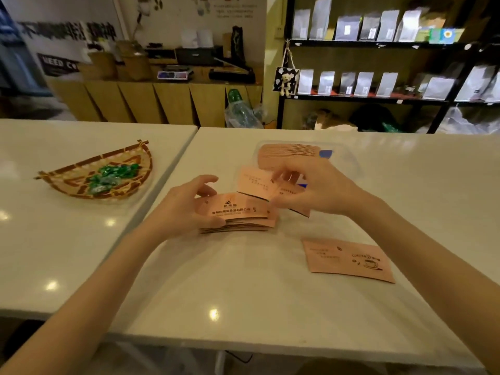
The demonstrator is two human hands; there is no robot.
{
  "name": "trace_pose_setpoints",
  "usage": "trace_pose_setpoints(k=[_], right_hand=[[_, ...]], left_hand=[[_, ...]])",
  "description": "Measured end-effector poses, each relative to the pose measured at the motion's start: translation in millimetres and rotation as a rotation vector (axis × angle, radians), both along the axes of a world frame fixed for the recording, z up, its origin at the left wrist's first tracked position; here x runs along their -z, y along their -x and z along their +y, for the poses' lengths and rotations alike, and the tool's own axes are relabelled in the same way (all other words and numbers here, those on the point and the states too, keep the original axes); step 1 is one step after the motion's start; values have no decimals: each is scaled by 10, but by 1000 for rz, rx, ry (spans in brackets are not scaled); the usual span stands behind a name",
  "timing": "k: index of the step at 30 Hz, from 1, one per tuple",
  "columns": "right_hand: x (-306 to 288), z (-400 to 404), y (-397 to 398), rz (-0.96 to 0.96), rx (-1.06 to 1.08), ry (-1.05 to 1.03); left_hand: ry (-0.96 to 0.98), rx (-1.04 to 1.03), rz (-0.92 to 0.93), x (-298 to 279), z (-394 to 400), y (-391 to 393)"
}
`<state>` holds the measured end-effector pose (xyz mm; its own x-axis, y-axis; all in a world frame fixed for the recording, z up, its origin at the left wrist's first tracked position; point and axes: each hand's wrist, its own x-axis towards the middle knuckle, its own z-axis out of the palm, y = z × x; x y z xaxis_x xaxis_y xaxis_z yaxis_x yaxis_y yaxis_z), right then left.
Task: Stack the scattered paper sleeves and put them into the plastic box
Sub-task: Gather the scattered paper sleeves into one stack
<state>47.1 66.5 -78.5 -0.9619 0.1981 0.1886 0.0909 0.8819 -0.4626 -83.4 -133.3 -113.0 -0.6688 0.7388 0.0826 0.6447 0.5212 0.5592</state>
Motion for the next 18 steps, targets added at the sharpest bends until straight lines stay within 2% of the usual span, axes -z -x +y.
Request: trace_pose_setpoints(k=[8,18], right_hand=[[120,-265,387,-192,-140,-190],[237,-294,460,-239,-172,-176]], left_hand=[[-22,38,-36,130,-35,142],[43,91,42,93,5,138]])
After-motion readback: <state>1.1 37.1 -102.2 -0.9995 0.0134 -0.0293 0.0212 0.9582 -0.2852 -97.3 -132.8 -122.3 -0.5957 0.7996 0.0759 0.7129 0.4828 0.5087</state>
